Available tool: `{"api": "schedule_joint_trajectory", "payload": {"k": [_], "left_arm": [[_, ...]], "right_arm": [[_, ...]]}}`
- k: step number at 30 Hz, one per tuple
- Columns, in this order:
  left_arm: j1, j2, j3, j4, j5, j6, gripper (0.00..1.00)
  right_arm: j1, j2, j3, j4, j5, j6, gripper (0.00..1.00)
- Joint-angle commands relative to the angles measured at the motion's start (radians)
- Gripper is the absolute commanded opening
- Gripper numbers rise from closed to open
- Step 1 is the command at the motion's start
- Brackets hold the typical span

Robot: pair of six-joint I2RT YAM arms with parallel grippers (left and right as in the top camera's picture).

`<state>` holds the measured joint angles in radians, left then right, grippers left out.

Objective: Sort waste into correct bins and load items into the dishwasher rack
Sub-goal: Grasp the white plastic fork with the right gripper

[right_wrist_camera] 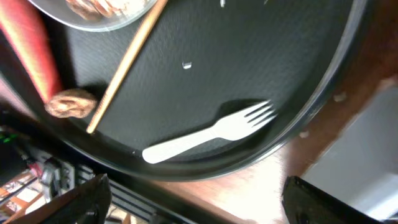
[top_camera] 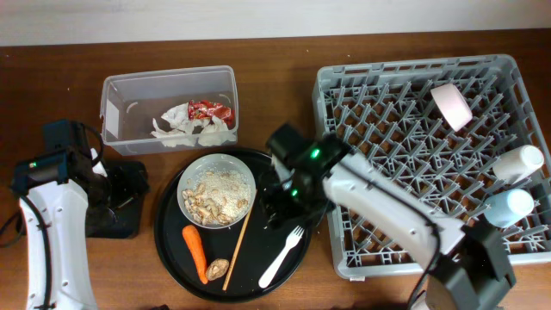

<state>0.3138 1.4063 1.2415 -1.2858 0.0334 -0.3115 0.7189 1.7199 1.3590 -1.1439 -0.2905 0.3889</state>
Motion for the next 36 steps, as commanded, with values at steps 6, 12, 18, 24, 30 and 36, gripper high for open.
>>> {"api": "schedule_joint_trajectory", "payload": {"k": [6, 12, 18, 24, 30, 36], "left_arm": [[0.005, 0.001, 0.000, -0.003, -0.003, -0.010, 0.99], [0.005, 0.001, 0.000, -0.010, -0.003, -0.010, 0.99], [0.005, 0.001, 0.000, -0.010, -0.003, -0.010, 1.00], [0.005, 0.001, 0.000, -0.010, -0.003, -0.010, 0.99], [0.005, 0.001, 0.000, -0.010, -0.003, -0.010, 0.99], [0.005, 0.001, 0.000, -0.010, -0.003, -0.010, 0.99]], "right_arm": [[0.215, 0.006, -0.300, 0.314, 0.172, 0.563, 0.84], [0.224, 0.078, -0.355, 0.429, 0.198, 0.616, 0.73], [0.224, 0.116, -0.355, 0.515, 0.248, 0.615, 0.33], [0.224, 0.117, -0.355, 0.556, 0.337, 0.615, 0.10], [0.222, 0.051, -0.333, 0.554, 0.337, 0.540, 0.04], [0.199, -0.209, -0.170, 0.315, 0.543, 0.219, 0.04]]}}
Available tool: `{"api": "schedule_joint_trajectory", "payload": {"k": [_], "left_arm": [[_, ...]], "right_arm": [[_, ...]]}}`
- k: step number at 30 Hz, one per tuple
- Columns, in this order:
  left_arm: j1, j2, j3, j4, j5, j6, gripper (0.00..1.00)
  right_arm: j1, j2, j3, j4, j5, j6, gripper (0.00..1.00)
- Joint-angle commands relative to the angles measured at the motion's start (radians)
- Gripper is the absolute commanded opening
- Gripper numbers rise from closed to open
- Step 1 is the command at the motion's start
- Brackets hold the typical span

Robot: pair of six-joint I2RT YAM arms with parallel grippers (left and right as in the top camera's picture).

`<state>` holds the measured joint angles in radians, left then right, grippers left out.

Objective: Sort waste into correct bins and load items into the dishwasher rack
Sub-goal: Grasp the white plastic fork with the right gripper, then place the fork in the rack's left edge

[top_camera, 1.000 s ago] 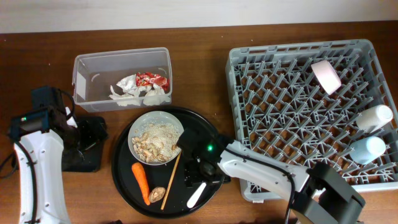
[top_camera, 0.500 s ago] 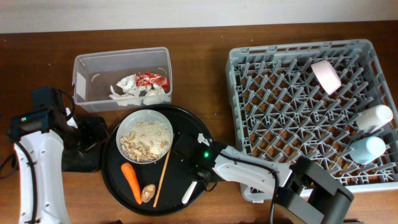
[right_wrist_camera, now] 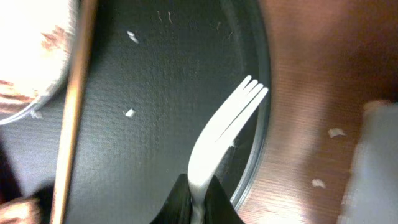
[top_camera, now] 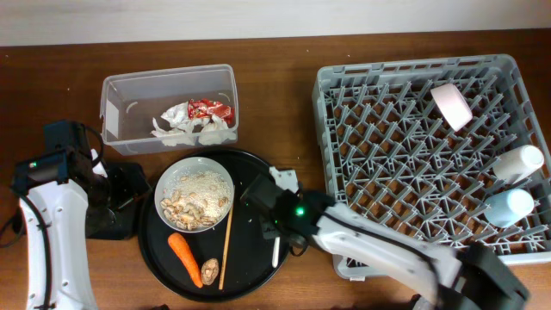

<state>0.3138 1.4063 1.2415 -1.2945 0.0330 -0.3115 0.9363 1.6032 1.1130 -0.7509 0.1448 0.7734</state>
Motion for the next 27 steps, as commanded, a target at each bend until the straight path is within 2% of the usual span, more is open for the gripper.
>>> {"api": "schedule_joint_trajectory", "payload": {"k": [1, 5, 8, 9, 12, 18, 19, 20, 22, 24, 27], "left_arm": [[0.005, 0.001, 0.000, -0.001, -0.003, -0.010, 0.99], [0.005, 0.001, 0.000, -0.001, -0.003, -0.010, 0.99], [0.005, 0.001, 0.000, -0.001, -0.003, -0.010, 0.99], [0.005, 0.001, 0.000, -0.001, -0.003, -0.010, 0.99], [0.005, 0.001, 0.000, -0.001, -0.003, -0.010, 0.99], [0.005, 0.001, 0.000, -0.001, -0.003, -0.010, 0.99], [0.005, 0.001, 0.000, -0.001, -0.003, -0.010, 0.99], [0.005, 0.001, 0.000, -0.001, -0.003, -0.010, 0.99], [0.005, 0.001, 0.000, -0.001, -0.003, -0.010, 0.99], [0.005, 0.001, 0.000, -0.001, -0.003, -0.010, 0.99], [0.003, 0.001, 0.000, -0.001, 0.043, -0.009, 0.99]], "right_arm": [[-0.042, -0.127, 0.092, -0.119, 0.111, -0.213, 0.04], [-0.252, -0.225, 0.100, -0.297, 0.129, -0.372, 0.04], [-0.386, -0.205, 0.080, -0.327, 0.056, -0.540, 0.04], [-0.416, -0.194, 0.065, -0.326, 0.048, -0.557, 0.04], [-0.460, -0.170, 0.022, -0.303, 0.042, -0.601, 0.04], [-0.460, -0.142, -0.091, -0.206, 0.023, -0.605, 0.04], [-0.460, -0.142, -0.094, -0.201, 0.023, -0.605, 0.12], [-0.460, -0.142, -0.094, -0.203, 0.022, -0.605, 0.32], [-0.459, -0.144, -0.092, -0.204, 0.016, -0.604, 0.45], [-0.459, -0.171, -0.056, -0.227, -0.005, -0.600, 0.51], [-0.459, -0.235, 0.034, -0.282, -0.006, -0.525, 0.51]]}}
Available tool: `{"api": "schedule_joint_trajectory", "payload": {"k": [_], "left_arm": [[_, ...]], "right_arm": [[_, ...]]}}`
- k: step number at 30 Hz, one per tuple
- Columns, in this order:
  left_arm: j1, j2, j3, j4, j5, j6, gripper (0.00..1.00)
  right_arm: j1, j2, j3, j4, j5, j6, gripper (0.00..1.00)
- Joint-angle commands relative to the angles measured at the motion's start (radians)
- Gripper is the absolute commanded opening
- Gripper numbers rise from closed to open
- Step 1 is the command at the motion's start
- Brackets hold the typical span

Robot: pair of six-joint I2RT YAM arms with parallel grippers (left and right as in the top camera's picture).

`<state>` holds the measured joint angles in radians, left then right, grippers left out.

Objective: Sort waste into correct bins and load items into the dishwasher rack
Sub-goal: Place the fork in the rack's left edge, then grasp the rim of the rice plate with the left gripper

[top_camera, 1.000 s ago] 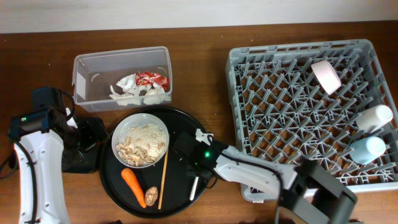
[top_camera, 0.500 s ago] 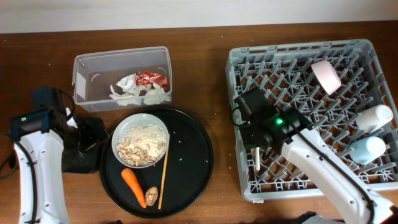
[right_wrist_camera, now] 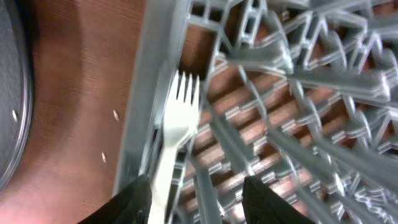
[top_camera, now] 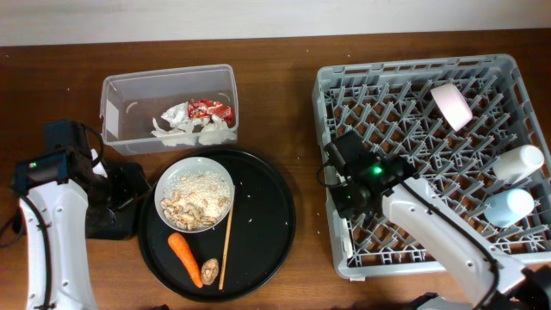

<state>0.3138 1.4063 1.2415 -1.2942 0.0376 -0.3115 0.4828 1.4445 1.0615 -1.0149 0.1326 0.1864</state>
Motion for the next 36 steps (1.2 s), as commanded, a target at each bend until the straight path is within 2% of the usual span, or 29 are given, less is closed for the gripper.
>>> {"api": "schedule_joint_trajectory", "payload": {"k": [1, 2, 4, 5, 6, 7, 11, 12, 15, 16, 17, 18, 21, 22, 23, 27, 32, 36], "left_arm": [[-0.008, 0.001, 0.000, 0.000, 0.057, 0.004, 0.99], [-0.051, 0.001, 0.000, 0.003, 0.080, 0.044, 0.99], [-0.156, 0.001, 0.000, 0.003, 0.082, 0.048, 0.99], [-0.215, 0.001, 0.000, 0.004, 0.090, 0.048, 0.99], [-0.318, 0.002, -0.001, 0.003, 0.098, 0.047, 0.99], [-0.374, 0.002, -0.002, 0.003, 0.098, 0.047, 0.99], [-0.645, 0.002, -0.077, 0.025, 0.098, -0.069, 0.99], [-0.715, 0.002, -0.134, 0.067, 0.098, -0.087, 0.96], [-0.808, 0.002, -0.271, 0.187, 0.098, -0.093, 0.64], [-0.818, 0.002, -0.313, 0.237, 0.099, -0.093, 0.36], [-0.818, 0.002, -0.332, 0.250, 0.098, -0.093, 0.19], [-0.818, 0.002, -0.345, 0.256, 0.098, -0.093, 0.14], [-0.818, 0.002, -0.383, 0.316, 0.098, -0.103, 0.13], [-0.818, 0.003, -0.395, 0.340, 0.097, -0.108, 0.04], [-0.818, 0.010, -0.397, 0.351, 0.090, -0.108, 0.01], [-0.818, 0.074, -0.397, 0.351, -0.009, -0.175, 0.01], [-0.818, 0.236, -0.397, 0.352, -0.047, -0.175, 0.01], [-0.818, 0.251, -0.397, 0.351, -0.111, -0.224, 0.01]], "right_arm": [[-0.008, -0.101, 0.102, -0.030, 0.006, 0.109, 0.51], [-0.036, -0.165, 0.114, -0.042, -0.003, 0.179, 0.51], [-0.126, -0.257, 0.115, -0.049, -0.075, 0.193, 0.40], [-0.166, -0.283, 0.115, -0.056, -0.105, 0.193, 0.38], [-0.259, -0.329, 0.115, -0.088, -0.134, 0.193, 0.25], [-0.307, -0.345, 0.115, -0.111, -0.134, 0.185, 0.21], [-0.446, -0.350, 0.115, -0.187, -0.133, 0.143, 0.21], [-0.451, -0.350, 0.115, -0.183, -0.133, 0.143, 0.21], [-0.451, -0.349, 0.115, -0.183, -0.133, 0.142, 0.20], [-0.451, -0.349, 0.115, -0.183, -0.133, 0.140, 0.20], [-0.451, -0.349, 0.115, -0.183, -0.133, 0.140, 0.20], [-0.451, -0.349, 0.115, -0.184, -0.133, 0.140, 0.20], [-0.451, -0.349, 0.115, -0.185, -0.133, 0.140, 0.20], [-0.451, -0.349, 0.115, -0.186, -0.133, 0.140, 0.19], [-0.451, -0.349, 0.115, -0.187, -0.133, 0.140, 0.19], [-0.451, -0.349, 0.115, -0.187, -0.133, 0.140, 0.19], [-0.451, -0.349, 0.115, -0.187, -0.133, 0.140, 0.18], [-0.451, -0.349, 0.115, -0.187, -0.133, 0.140, 0.18]]}}
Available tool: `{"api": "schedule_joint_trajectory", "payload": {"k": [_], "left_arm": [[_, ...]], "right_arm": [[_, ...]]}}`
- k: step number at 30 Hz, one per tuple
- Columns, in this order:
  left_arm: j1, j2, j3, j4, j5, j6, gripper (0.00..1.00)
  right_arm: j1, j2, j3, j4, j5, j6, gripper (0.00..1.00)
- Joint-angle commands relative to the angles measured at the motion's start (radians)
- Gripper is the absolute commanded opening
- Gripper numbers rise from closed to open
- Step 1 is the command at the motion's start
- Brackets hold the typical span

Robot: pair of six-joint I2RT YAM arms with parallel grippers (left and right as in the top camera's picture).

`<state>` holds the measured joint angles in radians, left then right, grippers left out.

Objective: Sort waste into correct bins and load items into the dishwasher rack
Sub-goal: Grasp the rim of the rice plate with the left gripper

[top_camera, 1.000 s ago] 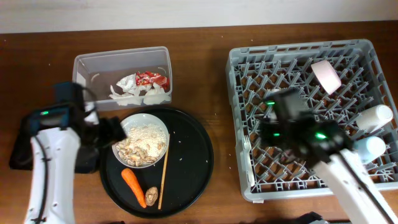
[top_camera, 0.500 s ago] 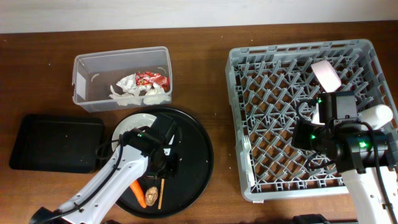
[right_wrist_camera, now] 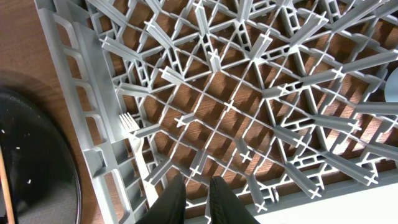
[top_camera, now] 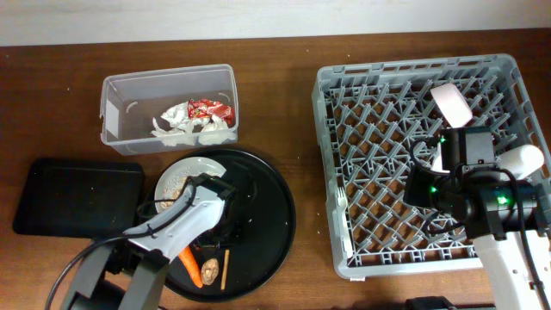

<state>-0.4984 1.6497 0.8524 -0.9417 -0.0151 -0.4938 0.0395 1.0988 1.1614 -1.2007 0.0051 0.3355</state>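
The white plastic fork (top_camera: 342, 200) stands in a slot at the left edge of the grey dishwasher rack (top_camera: 327, 129); its tines (right_wrist_camera: 129, 122) poke up by the rack wall. My right gripper (right_wrist_camera: 196, 200) hovers over the rack's middle (top_camera: 424, 185), fingers together and holding nothing. On the black round tray (top_camera: 271, 232) are a bowl of food scraps (top_camera: 176, 179), a carrot (top_camera: 191, 263), a brown nut (top_camera: 210, 269) and a chopstick (top_camera: 225, 263). My left gripper (top_camera: 228, 191) reaches over the tray beside the bowl; its jaws are hidden.
A clear bin (top_camera: 168, 86) with wrappers and tissue stands at the back left. A flat black bin (top_camera: 73, 196) lies at the left. In the rack are a pink cup (top_camera: 451, 103) and a white cup (top_camera: 525, 158) at the right side.
The fork is let go and stays in the rack's left edge. My right gripper has moved right over the rack and shut. My left arm has come from the black bin to over the tray.
My right gripper stood open above the fork on the tray. Then it was shut on the fork's handle, with the tray shifted left. Then it was open at the rack's left wall with the fork there. Now the fork stands in the rack.
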Motion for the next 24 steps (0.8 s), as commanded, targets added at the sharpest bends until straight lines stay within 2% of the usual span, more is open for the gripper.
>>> {"api": "schedule_joint_trajectory", "payload": {"k": [1, 3, 6, 7, 9, 14, 17, 19, 23, 24], "left_arm": [[-0.006, 0.007, -0.008, 0.000, -0.056, -0.042, 0.01], [-0.006, 0.007, -0.008, 0.029, -0.017, -0.040, 0.01], [-0.006, 0.007, -0.008, 0.128, 0.187, -0.010, 0.01], [-0.006, 0.007, -0.008, 0.150, 0.266, 0.056, 0.01], [-0.006, 0.007, -0.007, 0.157, 0.308, 0.128, 0.01], [-0.006, 0.006, 0.001, 0.166, 0.308, 0.162, 0.01], [-0.006, 0.006, 0.001, 0.167, 0.308, 0.221, 0.01], [-0.006, 0.007, 0.001, 0.124, 0.307, 0.223, 0.01], [-0.005, -0.002, 0.036, 0.057, 0.177, 0.224, 0.01], [-0.005, -0.007, 0.064, 0.045, 0.167, 0.239, 0.06]], "right_arm": [[-0.008, -0.003, 0.015, -0.001, -0.006, -0.009, 0.18], [-0.008, -0.003, 0.015, -0.001, -0.006, -0.009, 0.18], [-0.008, -0.003, 0.015, -0.001, -0.006, -0.009, 0.17], [-0.008, -0.003, 0.015, -0.001, -0.006, -0.009, 0.17], [-0.008, -0.003, 0.015, -0.001, -0.006, -0.009, 0.17], [-0.008, -0.003, 0.015, -0.001, -0.006, -0.009, 0.17], [-0.008, -0.003, 0.015, -0.001, -0.006, -0.009, 0.16], [-0.008, -0.003, 0.015, -0.002, -0.006, -0.009, 0.16], [-0.008, -0.003, 0.015, -0.005, -0.006, -0.009, 0.16], [-0.008, -0.003, 0.015, -0.005, -0.010, -0.009, 0.16]]}}
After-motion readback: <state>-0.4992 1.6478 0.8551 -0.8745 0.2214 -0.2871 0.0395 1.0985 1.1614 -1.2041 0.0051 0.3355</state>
